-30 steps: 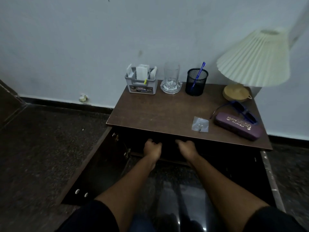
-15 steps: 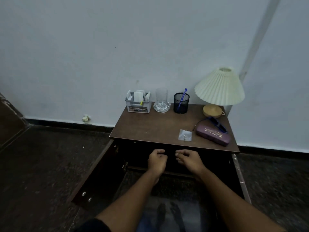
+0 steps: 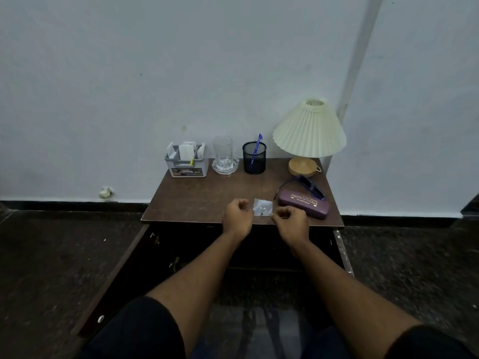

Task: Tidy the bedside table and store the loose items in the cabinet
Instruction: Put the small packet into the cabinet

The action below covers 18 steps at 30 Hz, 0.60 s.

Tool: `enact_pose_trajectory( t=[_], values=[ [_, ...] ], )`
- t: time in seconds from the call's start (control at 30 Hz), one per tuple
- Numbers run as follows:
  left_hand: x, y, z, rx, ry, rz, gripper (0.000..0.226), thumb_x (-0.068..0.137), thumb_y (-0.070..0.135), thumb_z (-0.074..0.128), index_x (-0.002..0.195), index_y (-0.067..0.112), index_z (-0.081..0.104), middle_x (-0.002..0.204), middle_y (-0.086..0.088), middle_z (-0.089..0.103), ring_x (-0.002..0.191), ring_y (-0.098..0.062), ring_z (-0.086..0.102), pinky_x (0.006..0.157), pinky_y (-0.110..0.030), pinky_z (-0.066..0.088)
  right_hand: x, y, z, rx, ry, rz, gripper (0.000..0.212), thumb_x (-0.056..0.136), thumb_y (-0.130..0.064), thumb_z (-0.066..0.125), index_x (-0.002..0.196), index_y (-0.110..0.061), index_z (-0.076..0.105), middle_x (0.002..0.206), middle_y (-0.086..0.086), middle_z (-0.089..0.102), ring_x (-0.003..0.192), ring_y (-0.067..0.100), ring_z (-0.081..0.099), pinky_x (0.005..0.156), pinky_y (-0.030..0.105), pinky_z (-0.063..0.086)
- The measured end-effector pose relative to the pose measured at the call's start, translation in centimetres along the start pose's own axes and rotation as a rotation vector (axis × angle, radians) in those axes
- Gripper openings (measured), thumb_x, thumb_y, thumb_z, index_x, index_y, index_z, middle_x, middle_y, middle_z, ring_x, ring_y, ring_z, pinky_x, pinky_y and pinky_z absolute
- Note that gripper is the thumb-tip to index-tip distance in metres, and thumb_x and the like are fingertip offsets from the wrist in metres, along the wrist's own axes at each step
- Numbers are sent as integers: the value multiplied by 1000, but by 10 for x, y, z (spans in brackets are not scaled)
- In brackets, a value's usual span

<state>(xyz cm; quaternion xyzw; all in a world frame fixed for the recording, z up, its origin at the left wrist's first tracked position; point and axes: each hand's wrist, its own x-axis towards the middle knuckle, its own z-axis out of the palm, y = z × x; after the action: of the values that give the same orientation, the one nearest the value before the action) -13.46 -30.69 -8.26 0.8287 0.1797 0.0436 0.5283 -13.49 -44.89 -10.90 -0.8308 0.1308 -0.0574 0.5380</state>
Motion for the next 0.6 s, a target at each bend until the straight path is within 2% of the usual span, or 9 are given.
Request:
enact_pose_trajectory(
  t=[0.1,0.17,0.27,0.47,0.6],
  values=[
    [17,1,7,60,-18,-4,37,88,12,63,125,9,66,121,-7,70,115,-23,65,102,-32,50,10,3,11,-46,21,18,23,82,-21,80,102,-9,76,96,0,76,89,10,66,84,23,49],
    [27,0,13,78,-50,-21,40,88,13,64,128,7,64,125,-8,69,118,-24,63,100,-28,47,15,6,17,-75,37,12,22,81,-21,79,100,-10,77,96,2,77,91,13,68,84,22,49],
    [39,-1,21,113,-52,-45,43,88,16,64,129,8,64,127,-9,68,121,-26,62,102,-30,47,19,10,20,-114,52,-14,19,81,-21,79,97,-11,78,94,1,78,91,15,70,82,21,47],
    [54,-1,33,187,-5,-84,20,88,17,61,101,14,76,113,-7,74,110,-26,66,93,-32,52,22,10,19,-135,37,-32,18,81,-21,78,97,-12,78,90,-2,77,86,11,69,85,28,55],
    [48,0,31,158,22,-118,18,87,16,61,95,13,77,106,-7,75,103,-25,68,88,-29,53,23,10,17,-127,17,-7,20,81,-23,80,98,-14,77,89,-2,76,86,13,70,86,31,56]
  ],
)
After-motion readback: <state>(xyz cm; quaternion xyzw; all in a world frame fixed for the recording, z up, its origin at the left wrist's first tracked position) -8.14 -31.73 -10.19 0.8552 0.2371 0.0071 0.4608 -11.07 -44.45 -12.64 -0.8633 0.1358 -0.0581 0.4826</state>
